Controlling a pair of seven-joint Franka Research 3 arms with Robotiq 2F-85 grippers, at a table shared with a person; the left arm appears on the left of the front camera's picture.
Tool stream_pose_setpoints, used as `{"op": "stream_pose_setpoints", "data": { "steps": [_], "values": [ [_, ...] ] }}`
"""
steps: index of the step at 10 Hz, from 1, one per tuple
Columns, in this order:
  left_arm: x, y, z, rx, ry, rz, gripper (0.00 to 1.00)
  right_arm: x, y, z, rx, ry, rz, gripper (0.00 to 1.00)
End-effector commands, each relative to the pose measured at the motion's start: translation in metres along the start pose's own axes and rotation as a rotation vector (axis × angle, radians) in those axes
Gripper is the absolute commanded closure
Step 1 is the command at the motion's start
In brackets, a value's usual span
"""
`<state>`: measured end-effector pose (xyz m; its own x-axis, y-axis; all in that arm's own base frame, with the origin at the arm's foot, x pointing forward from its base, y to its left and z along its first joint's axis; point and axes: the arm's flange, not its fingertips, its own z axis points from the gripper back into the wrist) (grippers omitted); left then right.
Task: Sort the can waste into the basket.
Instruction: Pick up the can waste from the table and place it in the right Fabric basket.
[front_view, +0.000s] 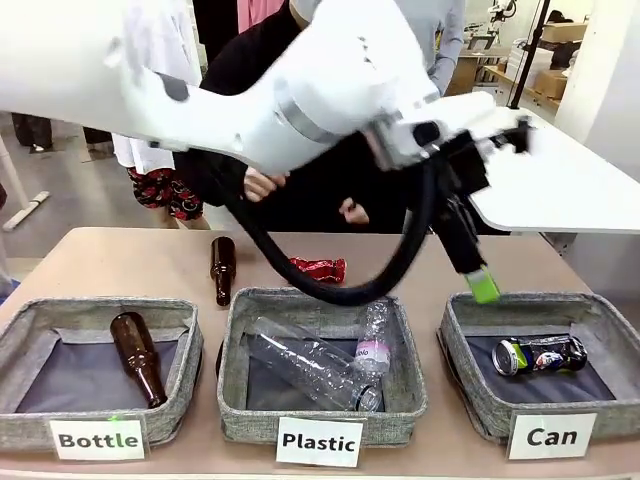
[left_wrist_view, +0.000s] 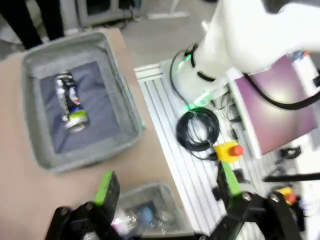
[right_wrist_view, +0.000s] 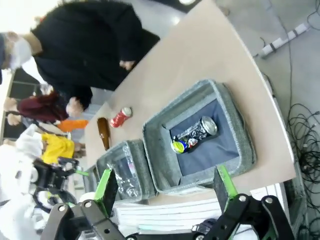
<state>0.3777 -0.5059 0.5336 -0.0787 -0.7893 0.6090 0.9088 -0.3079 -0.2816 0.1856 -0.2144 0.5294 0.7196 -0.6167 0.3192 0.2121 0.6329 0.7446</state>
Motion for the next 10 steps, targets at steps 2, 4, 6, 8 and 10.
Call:
{"op": "stream_pose_setpoints", "data": {
  "steps": [2, 4, 6, 8, 10],
  "values": [
    [-0.091, -0.038, 0.079, -0.030, -0.212, 0.322, 0.00, -0.039, 0.047, -0.055, 0.019, 0.085, -0.007, 0.00],
    [-0.159, -0.050, 0.142, 0.066, -0.370, 0.564, 0.00, -0.063, 0.082, -0.096, 0.115, 0.299, -0.025, 0.00],
    [-0.243, -0.061, 0.197, 0.075, -0.501, 0.758, 0.00, -0.079, 0.109, -0.141, 0.145, 0.517, -0.069, 0.00],
    [-0.348, -0.092, 0.257, 0.127, -0.738, 0.924, 0.00, -0.088, 0.138, -0.188, 0.223, 0.641, -0.166, 0.00],
    [-0.459, -0.130, 0.281, 0.137, -0.996, 1.046, 0.00, -0.090, 0.137, -0.217, 0.283, 0.789, -0.322, 0.00]
  ]
}}
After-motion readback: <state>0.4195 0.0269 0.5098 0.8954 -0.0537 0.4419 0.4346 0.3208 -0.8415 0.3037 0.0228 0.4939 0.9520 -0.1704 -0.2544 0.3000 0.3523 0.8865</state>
